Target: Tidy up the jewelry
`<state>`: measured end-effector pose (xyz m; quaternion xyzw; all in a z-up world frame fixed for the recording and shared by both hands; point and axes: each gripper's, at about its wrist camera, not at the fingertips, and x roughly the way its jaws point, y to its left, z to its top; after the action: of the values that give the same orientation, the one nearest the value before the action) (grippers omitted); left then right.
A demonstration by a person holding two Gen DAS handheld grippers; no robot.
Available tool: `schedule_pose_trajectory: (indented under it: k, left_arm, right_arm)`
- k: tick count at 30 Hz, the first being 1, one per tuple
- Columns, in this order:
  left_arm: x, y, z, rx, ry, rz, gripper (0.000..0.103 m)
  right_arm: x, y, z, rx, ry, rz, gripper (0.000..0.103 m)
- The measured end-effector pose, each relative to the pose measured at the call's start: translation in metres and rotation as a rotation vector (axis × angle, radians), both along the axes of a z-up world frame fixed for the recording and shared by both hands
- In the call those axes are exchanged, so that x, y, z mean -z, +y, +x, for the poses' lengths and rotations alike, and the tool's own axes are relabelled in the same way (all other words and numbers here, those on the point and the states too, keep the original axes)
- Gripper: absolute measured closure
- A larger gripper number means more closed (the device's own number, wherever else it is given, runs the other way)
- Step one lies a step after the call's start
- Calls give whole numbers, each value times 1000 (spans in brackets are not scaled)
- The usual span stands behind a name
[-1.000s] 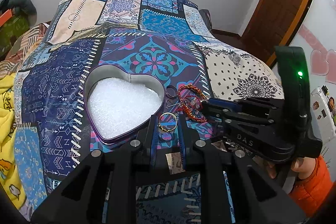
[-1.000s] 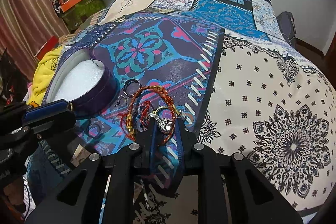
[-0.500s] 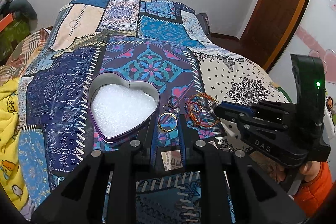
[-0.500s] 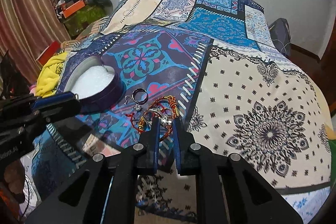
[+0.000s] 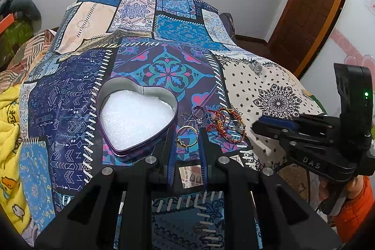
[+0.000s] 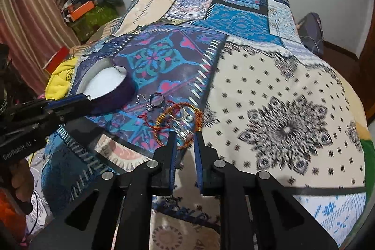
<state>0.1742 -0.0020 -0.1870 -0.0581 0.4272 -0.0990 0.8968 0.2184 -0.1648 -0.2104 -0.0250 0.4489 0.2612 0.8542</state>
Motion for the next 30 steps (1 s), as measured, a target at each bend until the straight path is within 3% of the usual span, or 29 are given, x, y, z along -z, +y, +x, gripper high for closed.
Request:
schedule_pose_trajectory:
  k: [8,11,19,21,24,30]
  left_arm:
    - [4,4,3,-6,8,6,86]
    - [6,6,4,-10,13,3,86]
    - [9,5,5,-12,20,-3,86]
    - [8,5,5,-9,19,-4,86]
    - [5,3,3,-4,10,0,86]
    - [-3,6,0,-14,-10,-1,86]
  right_arm:
    - [21,21,15,-33,23,-63,87]
    - [25,20,15,-43,26,-86,75]
    - [28,14,12,-46,39,-40,74]
    - [28,13,14,-36,42,-26,78]
    - [29,13,15,-20,32,-43,92]
    - [19,8,12,-9,36,7,92]
